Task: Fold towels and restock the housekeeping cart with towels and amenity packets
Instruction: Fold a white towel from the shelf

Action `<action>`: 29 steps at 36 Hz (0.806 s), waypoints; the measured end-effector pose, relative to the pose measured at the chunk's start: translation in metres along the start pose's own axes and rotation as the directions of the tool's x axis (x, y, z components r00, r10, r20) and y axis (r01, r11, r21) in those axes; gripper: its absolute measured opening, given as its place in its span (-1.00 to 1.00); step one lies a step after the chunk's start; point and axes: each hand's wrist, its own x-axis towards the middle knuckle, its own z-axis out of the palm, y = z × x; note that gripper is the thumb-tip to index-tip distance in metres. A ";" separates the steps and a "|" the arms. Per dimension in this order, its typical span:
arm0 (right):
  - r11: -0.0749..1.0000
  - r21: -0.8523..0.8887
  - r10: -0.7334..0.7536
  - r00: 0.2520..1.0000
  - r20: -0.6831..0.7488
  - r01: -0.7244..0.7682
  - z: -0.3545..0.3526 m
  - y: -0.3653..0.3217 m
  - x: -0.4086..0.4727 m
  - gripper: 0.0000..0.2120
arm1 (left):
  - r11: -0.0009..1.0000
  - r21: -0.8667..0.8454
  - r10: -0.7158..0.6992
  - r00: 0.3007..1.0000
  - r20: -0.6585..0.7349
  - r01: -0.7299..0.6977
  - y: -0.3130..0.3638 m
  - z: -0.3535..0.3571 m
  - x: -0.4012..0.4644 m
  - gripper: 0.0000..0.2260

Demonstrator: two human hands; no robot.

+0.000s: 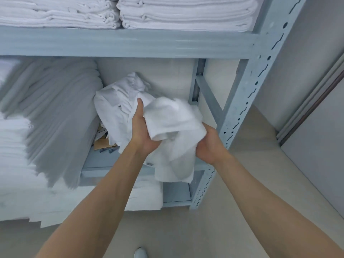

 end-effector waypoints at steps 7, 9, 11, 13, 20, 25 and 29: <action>0.975 0.176 0.131 0.991 0.020 -0.133 -0.007 -0.010 -0.072 -0.59 | 0.991 -0.123 0.056 0.998 -0.004 -0.056 -0.084 0.012 -0.076 -0.18; 0.965 0.205 0.165 0.986 -0.004 -0.161 -0.004 -0.009 -0.085 -0.59 | 0.998 -0.053 0.045 0.999 0.007 -0.045 -0.104 0.014 -0.095 -0.19; 0.959 0.241 0.165 0.984 -0.062 -0.146 -0.001 -0.009 -0.096 -0.59 | 0.995 0.099 0.031 0.999 0.023 -0.033 -0.118 0.019 -0.114 -0.19; 0.947 0.300 0.157 0.981 -0.110 -0.117 0.003 -0.007 -0.105 -0.61 | 0.943 0.328 0.061 0.998 0.017 -0.063 -0.127 0.023 -0.131 -0.27; 0.936 0.346 0.118 0.982 -0.150 -0.060 0.026 0.001 -0.127 -0.73 | 0.669 0.743 0.240 0.944 -0.226 0.008 -0.139 0.020 -0.161 -0.59; 0.973 0.207 0.120 0.989 -0.087 -0.100 0.026 -0.007 -0.143 -0.86 | 0.712 0.702 0.329 0.869 -0.370 0.030 -0.127 0.011 -0.180 -0.69; 0.989 -0.058 0.130 0.984 -0.119 -0.137 0.000 0.007 -0.153 -0.37 | 0.956 0.287 0.165 0.925 -0.342 -0.065 -0.104 0.015 -0.191 -0.67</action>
